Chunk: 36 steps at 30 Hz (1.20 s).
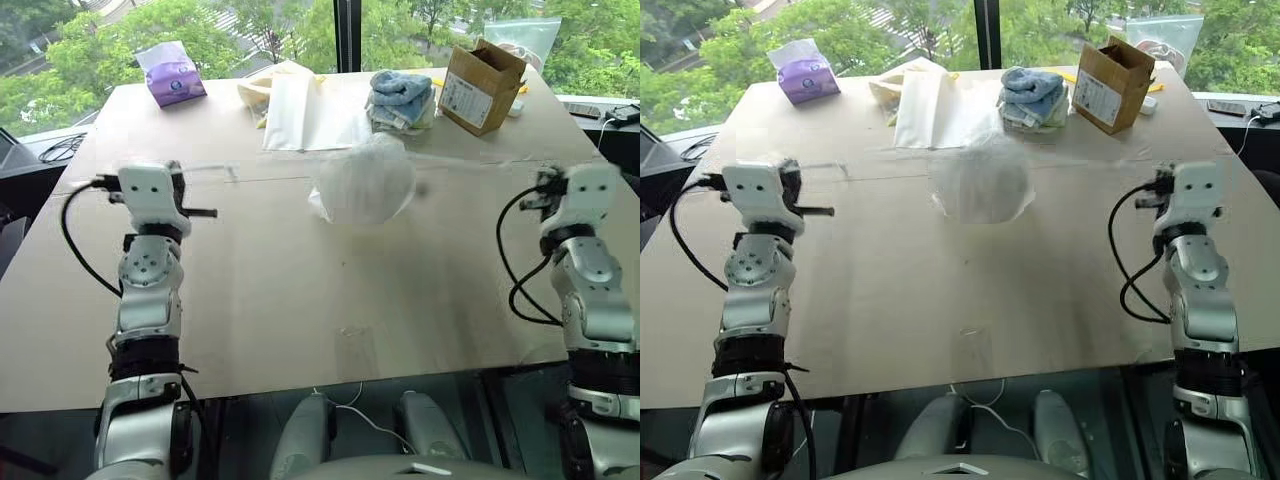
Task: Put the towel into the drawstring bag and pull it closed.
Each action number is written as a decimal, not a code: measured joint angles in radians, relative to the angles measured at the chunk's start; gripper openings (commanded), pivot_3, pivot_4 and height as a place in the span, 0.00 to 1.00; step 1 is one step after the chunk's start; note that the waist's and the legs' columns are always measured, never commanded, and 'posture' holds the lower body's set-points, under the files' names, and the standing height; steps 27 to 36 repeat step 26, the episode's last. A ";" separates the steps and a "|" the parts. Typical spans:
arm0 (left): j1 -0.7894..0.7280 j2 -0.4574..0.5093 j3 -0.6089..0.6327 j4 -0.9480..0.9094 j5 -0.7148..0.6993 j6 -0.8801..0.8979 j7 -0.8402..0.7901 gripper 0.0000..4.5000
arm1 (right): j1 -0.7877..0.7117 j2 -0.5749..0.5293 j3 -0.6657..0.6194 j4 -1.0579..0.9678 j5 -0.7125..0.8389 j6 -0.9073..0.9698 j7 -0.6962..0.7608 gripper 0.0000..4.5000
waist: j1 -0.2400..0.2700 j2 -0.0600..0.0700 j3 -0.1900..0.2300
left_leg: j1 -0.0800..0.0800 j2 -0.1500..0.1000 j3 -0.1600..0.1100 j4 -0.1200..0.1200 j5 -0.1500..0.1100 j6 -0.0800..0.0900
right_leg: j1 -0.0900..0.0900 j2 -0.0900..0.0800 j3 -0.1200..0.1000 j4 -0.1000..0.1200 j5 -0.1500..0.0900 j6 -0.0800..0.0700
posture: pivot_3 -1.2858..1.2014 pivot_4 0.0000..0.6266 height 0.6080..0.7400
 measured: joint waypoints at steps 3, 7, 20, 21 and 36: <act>0.103 -0.009 -0.061 -0.062 -0.069 0.051 -0.185 0.43 | 0.088 -0.063 0.067 -0.075 0.067 0.080 0.180 0.79 | 0.004 0.000 0.000 | -0.001 0.000 -0.001 0.000 0.000 0.000 | 0.000 0.000 -0.001 -0.001 0.000 0.000 | 0.52 0.24 1.00; 0.197 0.018 -0.098 -0.164 -0.168 0.142 -0.389 0.82 | 0.169 -0.140 0.066 -0.146 0.158 0.173 0.326 1.00 | 0.008 0.000 0.000 | 0.001 0.001 -0.001 0.000 -0.002 0.004 | 0.003 0.000 -0.001 -0.001 0.000 0.000 | 0.52 0.24 1.00; 0.394 0.173 -0.091 -0.348 -0.298 0.338 -0.672 0.99 | 0.421 -0.297 -0.046 -0.109 0.273 0.015 0.768 1.00 | 0.028 0.001 0.002 | 0.023 0.004 -0.002 -0.004 -0.004 0.006 | 0.030 0.001 -0.004 -0.016 -0.001 0.000 | 0.52 0.24 1.00; 0.399 0.173 -0.076 -0.341 -0.295 0.333 -0.668 0.99 | 0.423 -0.280 -0.060 -0.097 0.277 -0.014 0.777 1.00 | 0.027 0.000 0.002 | 0.024 0.004 -0.003 -0.004 -0.004 0.006 | 0.030 0.001 -0.004 -0.016 -0.001 0.000 | 0.52 0.24 1.00; 0.418 0.176 -0.030 -0.311 -0.276 0.306 -0.665 0.99 | 0.438 -0.258 -0.095 -0.069 0.286 -0.086 0.805 1.00 | 0.029 0.001 0.002 | 0.023 0.004 -0.003 -0.005 -0.004 0.006 | 0.031 0.001 -0.004 -0.016 -0.001 0.000 | 0.52 0.24 1.00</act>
